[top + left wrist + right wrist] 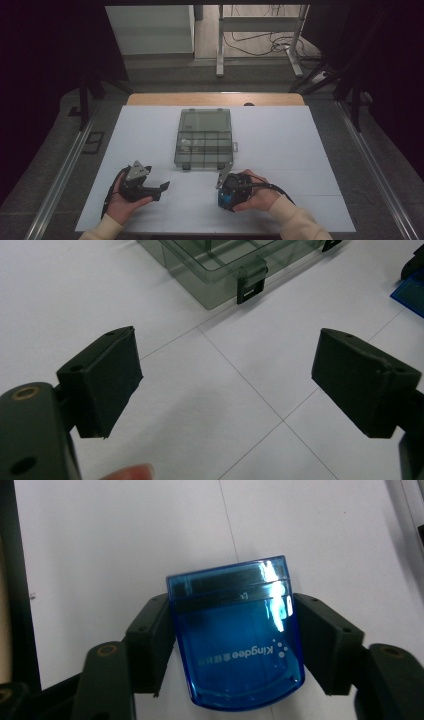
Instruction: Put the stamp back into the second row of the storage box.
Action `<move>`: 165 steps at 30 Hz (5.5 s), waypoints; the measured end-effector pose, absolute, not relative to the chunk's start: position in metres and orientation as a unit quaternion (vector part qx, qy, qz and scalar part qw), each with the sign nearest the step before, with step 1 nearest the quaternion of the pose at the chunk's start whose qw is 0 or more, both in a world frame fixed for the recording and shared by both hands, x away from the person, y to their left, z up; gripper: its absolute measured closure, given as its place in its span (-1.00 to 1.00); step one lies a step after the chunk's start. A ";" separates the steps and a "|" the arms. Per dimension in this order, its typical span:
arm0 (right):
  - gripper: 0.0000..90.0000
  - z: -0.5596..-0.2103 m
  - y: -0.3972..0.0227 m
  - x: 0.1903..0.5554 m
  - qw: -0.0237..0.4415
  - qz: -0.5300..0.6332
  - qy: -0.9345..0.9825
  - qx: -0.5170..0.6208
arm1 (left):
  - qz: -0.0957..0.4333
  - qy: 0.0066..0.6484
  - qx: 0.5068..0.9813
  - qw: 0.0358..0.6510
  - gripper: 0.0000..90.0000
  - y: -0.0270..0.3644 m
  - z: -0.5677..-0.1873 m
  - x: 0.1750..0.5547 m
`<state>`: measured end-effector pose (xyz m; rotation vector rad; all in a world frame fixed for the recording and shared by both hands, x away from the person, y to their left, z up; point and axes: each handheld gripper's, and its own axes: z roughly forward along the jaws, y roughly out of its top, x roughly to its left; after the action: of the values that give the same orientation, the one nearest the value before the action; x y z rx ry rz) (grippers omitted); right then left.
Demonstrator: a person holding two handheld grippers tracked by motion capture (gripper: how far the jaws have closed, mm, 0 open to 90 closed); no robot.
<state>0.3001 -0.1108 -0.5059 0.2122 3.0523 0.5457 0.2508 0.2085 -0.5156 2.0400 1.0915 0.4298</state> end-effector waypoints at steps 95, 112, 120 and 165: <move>-0.09 -0.433 -0.065 0.419 0.053 0.237 0.966 0.087 | 0.166 0.427 0.801 0.384 -0.72 0.210 -0.516 0.251; -0.10 -0.449 -0.051 0.424 0.054 0.217 0.972 0.078 | 0.164 0.425 0.804 0.382 -0.72 0.210 -0.516 0.251; -0.10 -0.462 -0.045 0.425 0.054 0.194 0.977 0.067 | 0.164 0.425 0.804 0.382 -0.72 0.210 -0.516 0.251; -0.53 -0.444 -0.122 0.384 0.100 0.332 0.912 0.218 | 0.168 0.429 0.798 0.388 -0.72 0.212 -0.515 0.250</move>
<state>0.3841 -0.1219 -0.4436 0.6435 2.6971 0.9818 0.2504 0.2122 -0.5152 2.0313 1.0904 0.4262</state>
